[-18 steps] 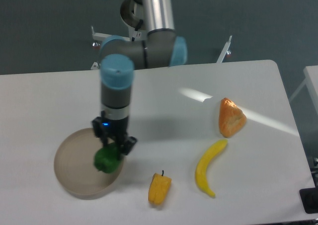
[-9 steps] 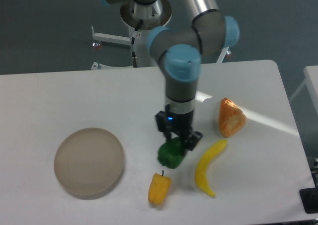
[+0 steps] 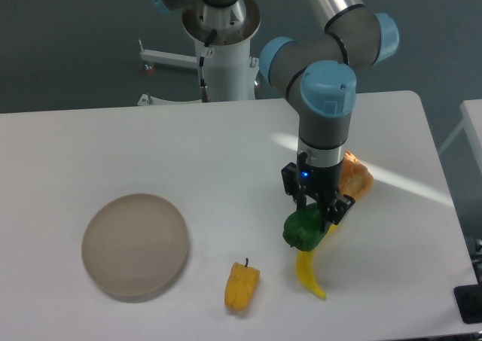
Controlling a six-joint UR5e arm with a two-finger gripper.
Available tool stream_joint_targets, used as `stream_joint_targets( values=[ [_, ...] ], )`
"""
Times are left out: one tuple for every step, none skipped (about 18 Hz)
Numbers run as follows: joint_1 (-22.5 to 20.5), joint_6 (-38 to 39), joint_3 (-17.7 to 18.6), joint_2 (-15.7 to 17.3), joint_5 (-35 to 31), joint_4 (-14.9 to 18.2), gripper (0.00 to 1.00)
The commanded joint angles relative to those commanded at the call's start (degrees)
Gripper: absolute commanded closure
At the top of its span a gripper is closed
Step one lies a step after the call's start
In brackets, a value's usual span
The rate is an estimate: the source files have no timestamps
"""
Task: Pick up the green pepper from the plate
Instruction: 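Lift the green pepper off the plate and carry it toward the banana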
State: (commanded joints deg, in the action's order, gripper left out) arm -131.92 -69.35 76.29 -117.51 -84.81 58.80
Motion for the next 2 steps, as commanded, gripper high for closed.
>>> stream_joint_targets(
  values=[
    [0.0,-0.09,0.0,0.0,0.0,0.0,0.68],
    [-0.26,-0.35,0.17,0.0,0.09,-0.09,0.68]
  ],
)
